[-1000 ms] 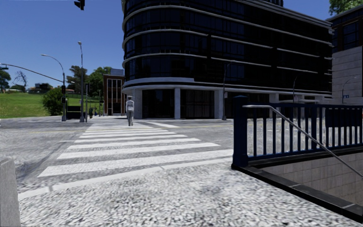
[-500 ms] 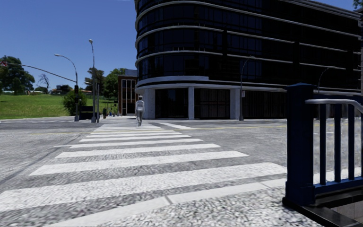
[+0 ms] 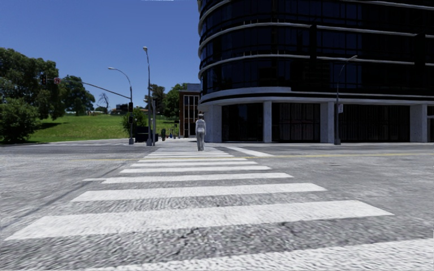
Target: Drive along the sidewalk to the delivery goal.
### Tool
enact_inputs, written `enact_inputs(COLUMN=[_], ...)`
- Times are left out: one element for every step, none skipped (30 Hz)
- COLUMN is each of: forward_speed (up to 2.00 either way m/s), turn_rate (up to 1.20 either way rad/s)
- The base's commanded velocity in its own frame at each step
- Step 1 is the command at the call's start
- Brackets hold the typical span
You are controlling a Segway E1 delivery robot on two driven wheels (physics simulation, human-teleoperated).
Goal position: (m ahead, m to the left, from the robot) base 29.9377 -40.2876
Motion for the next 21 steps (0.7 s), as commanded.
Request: enact_inputs(forward_speed=[1.75,1.68,1.68,1.65,1.63,1.6,1.6,1.58,1.55,1.53,1.53,1.51,1.5,1.5,1.5,1.49,1.49,1.48,1.48,1.48,1.48], turn_rate=[0.47,0.47,0.47,0.47,0.47,0.46,0.46,0.35,0.15,0.08,0.08,0.0,0.0,0.0,0.0,0.0,0.0,0.0,0.0,0.0,0.0])
